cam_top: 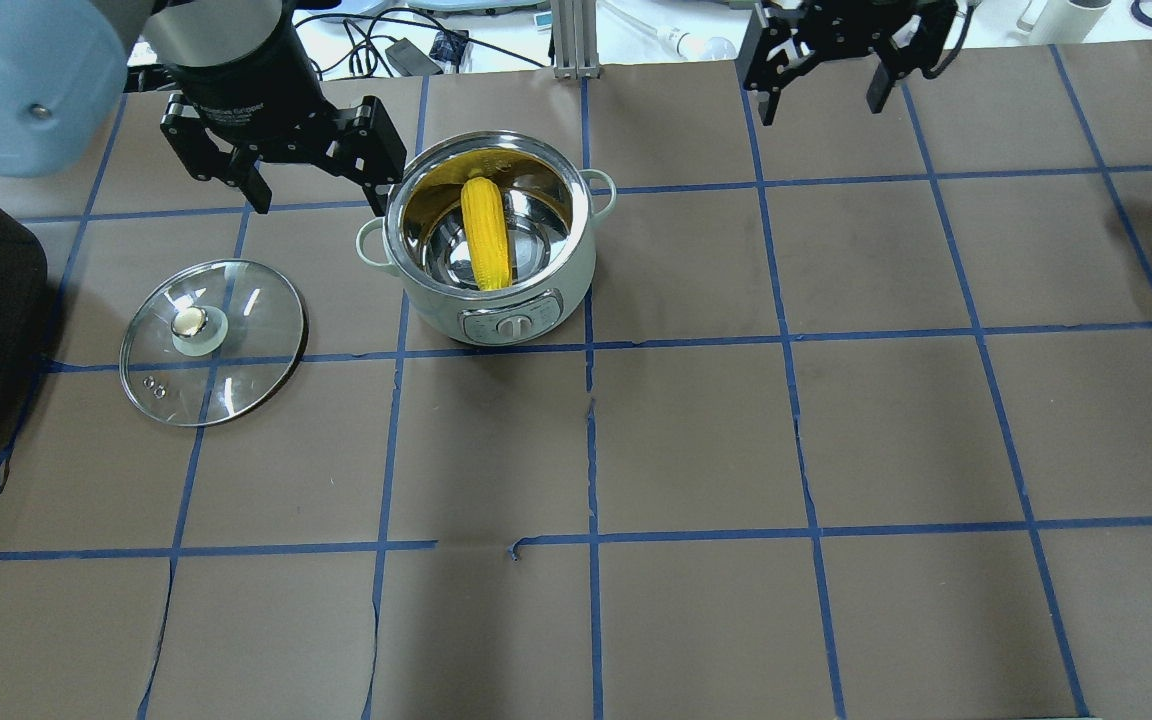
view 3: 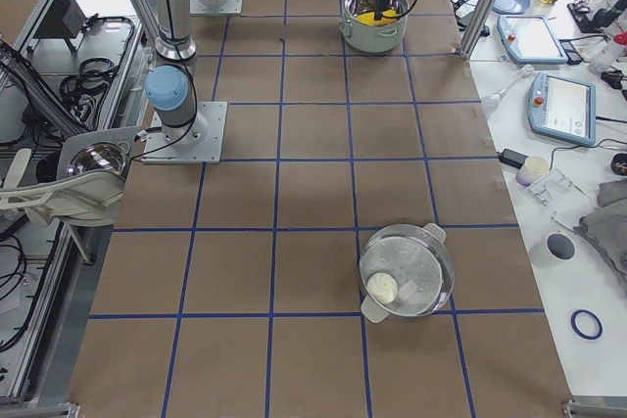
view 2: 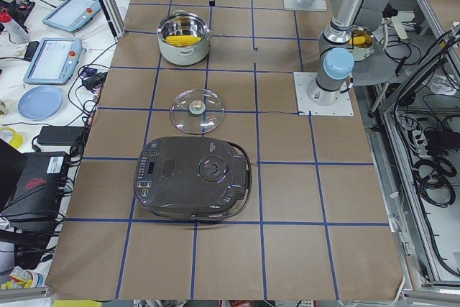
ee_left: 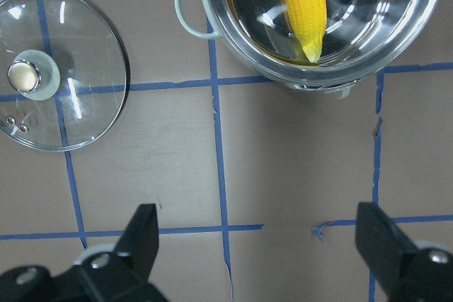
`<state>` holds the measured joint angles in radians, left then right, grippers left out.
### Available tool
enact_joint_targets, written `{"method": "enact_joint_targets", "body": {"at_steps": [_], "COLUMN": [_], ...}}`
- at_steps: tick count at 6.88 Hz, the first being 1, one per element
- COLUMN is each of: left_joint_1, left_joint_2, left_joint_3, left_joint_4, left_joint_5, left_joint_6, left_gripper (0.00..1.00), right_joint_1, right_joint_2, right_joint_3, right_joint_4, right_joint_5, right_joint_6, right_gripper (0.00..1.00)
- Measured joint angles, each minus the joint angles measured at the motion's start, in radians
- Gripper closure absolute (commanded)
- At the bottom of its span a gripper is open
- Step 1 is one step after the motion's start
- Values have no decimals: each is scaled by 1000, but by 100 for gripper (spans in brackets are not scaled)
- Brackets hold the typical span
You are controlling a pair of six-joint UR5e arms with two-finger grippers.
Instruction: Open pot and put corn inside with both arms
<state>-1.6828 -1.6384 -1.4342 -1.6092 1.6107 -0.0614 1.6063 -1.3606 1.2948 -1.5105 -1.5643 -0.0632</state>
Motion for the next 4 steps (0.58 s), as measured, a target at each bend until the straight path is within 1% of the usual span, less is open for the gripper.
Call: {"method": "enact_joint_targets", "body": {"at_steps": [1, 2, 3, 4], "left_joint_1": [0, 1, 2, 3], "left_joint_2": [1, 1, 1, 2], "left_joint_3": [0, 1, 5, 8], "left_joint_4": [0, 2, 4, 5], "left_joint_5": [-1, -5, -9, -9], "left_joint_6": [0, -1, -2, -1], "left_gripper": [0, 0, 0, 0], "right_joint_1": [-10, -14, -13, -8], "right_joint_2": [-46, -69, -86, -97], "right_joint_3": [80, 136, 164, 170], "right_joint_4": [-52, -116, -154, -166], "right_joint_5": [0, 0, 0, 2], "right_joint_6": [-17, -24, -23, -18], "right_gripper": [0, 0, 0, 0]}}
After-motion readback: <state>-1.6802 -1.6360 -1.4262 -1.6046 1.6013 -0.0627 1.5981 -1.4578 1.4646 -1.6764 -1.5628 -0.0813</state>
